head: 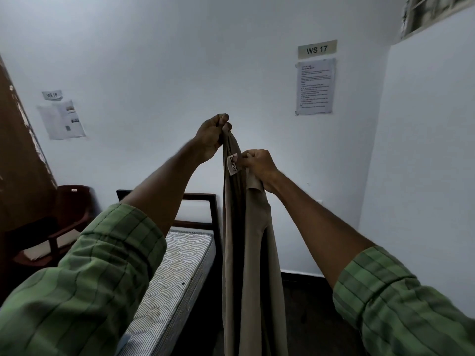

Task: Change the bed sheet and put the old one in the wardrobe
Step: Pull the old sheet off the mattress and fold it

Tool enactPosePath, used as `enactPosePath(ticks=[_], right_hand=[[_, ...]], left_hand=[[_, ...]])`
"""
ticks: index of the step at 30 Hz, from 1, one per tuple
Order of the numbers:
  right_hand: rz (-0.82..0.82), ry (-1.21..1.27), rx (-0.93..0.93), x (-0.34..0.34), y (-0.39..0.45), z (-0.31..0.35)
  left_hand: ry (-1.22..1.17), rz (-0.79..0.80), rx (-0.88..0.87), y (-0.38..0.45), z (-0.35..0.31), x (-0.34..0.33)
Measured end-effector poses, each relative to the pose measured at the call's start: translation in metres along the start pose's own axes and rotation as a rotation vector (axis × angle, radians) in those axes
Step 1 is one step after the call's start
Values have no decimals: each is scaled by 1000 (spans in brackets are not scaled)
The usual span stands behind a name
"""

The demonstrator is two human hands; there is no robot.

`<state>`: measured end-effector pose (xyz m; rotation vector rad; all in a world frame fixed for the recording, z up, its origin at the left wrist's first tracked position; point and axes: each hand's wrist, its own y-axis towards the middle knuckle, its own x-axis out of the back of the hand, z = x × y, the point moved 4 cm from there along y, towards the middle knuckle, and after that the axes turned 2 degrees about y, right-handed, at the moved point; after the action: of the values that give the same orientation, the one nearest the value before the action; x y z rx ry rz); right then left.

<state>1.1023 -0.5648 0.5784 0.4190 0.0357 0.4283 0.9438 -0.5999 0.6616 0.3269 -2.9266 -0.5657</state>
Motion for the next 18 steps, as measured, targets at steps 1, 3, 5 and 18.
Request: enactPosePath(ticks=[1,3,5,18], right_hand=[[-42,17,-8,1,0,-1],[-122,65,-1,2,1,-1],[-152,82,18,2,2,-1],[-312,168,-67,6,11,-14]], left_hand=[[-32,-13,27,0,2,1],[-55,-14,90,-3,5,0],[68,-13,129,-5,10,0],[671,-53,6,-1,31,19]])
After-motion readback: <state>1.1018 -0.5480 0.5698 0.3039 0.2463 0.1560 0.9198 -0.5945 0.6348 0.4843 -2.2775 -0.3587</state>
